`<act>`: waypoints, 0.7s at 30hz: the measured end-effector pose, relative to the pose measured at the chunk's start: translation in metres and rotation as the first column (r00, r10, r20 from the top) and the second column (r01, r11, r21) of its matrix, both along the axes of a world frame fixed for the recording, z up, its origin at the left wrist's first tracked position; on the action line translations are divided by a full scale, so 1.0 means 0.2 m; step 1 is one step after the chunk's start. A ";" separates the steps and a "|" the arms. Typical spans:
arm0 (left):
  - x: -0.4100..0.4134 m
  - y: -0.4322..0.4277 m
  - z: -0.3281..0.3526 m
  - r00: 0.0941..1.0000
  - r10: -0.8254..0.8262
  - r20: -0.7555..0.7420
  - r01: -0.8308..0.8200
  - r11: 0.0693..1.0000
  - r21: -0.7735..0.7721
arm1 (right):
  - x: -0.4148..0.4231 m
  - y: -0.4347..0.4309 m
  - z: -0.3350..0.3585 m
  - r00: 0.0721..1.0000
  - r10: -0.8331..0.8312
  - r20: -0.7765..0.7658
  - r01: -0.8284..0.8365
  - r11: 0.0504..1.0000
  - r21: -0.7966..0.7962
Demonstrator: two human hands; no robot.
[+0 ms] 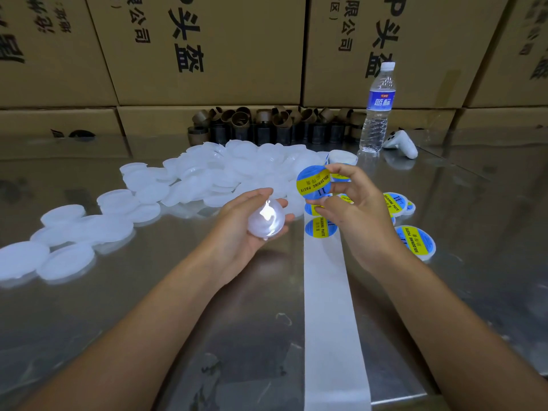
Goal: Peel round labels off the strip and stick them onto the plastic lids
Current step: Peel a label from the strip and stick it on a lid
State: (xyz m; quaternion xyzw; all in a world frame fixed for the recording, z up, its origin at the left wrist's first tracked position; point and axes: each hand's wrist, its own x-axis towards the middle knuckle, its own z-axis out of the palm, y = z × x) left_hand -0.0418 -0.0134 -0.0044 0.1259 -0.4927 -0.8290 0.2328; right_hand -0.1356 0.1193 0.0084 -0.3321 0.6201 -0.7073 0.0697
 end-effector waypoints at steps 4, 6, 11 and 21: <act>0.01 0.01 0.01 0.995 -0.095 0.032 0.094 0.995 0.042 | 0.01 0.00 0.00 0.997 0.073 0.039 -0.073 0.997 0.015; 0.01 0.01 0.01 0.992 -0.114 0.054 0.111 0.993 0.047 | 0.01 0.00 0.00 0.996 0.090 0.006 -0.090 0.995 0.043; 0.02 0.03 0.01 0.981 -0.170 0.098 0.168 0.985 0.031 | 0.03 0.01 0.00 0.985 0.165 -0.058 -0.159 0.982 0.098; 0.01 0.04 0.01 0.950 -0.272 0.151 0.274 0.962 0.009 | 0.05 -0.01 -0.02 0.959 0.230 -0.167 -0.206 0.967 0.149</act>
